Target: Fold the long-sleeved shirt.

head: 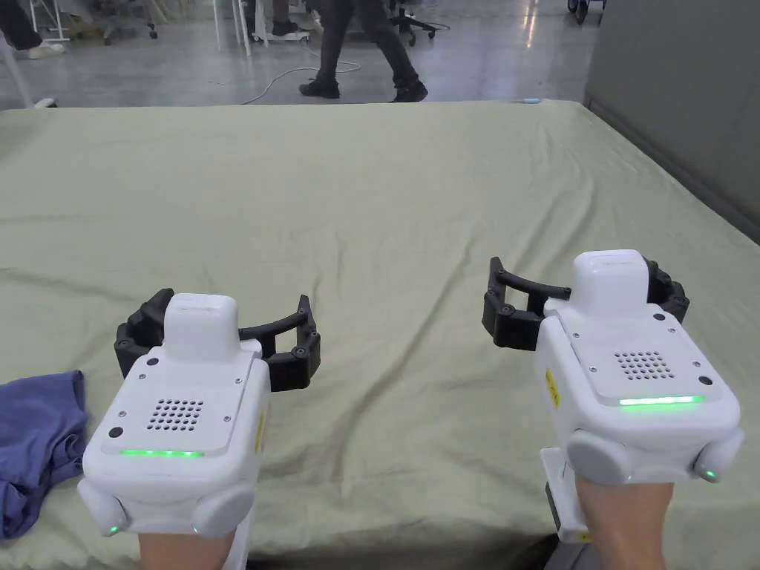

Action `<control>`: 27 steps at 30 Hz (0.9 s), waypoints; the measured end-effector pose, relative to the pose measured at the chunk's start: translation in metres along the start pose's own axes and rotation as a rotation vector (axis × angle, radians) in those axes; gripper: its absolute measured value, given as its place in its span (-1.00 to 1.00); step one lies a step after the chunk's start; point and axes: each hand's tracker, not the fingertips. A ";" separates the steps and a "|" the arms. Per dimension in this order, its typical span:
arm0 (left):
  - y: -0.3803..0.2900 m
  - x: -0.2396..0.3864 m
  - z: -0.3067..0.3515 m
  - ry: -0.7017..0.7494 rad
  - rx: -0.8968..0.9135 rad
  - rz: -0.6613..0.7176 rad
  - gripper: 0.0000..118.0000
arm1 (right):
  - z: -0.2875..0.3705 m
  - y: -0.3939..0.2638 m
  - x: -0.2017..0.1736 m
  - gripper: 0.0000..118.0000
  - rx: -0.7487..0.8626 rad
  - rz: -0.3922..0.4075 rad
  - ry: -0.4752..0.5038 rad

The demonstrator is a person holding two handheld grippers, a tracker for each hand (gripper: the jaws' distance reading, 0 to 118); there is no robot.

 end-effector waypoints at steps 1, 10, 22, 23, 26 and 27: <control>0.000 0.000 0.000 -0.001 -0.002 0.005 1.00 | 0.000 0.000 0.000 0.98 -0.002 -0.004 0.002; -0.001 0.000 0.003 0.005 0.003 0.003 1.00 | 0.002 0.000 0.000 0.98 0.005 -0.002 0.003; -0.001 0.004 0.003 0.000 0.003 -0.008 1.00 | 0.003 -0.003 0.000 0.98 0.008 0.008 0.002; 0.000 0.004 0.003 -0.001 0.001 -0.008 1.00 | 0.003 -0.002 0.000 0.98 0.009 0.008 0.003; 0.000 0.003 0.003 0.004 0.004 -0.007 1.00 | 0.002 -0.003 -0.001 0.98 0.007 0.000 0.005; 0.000 0.002 0.004 0.004 0.007 -0.004 1.00 | 0.002 -0.003 -0.001 0.98 0.006 -0.004 0.008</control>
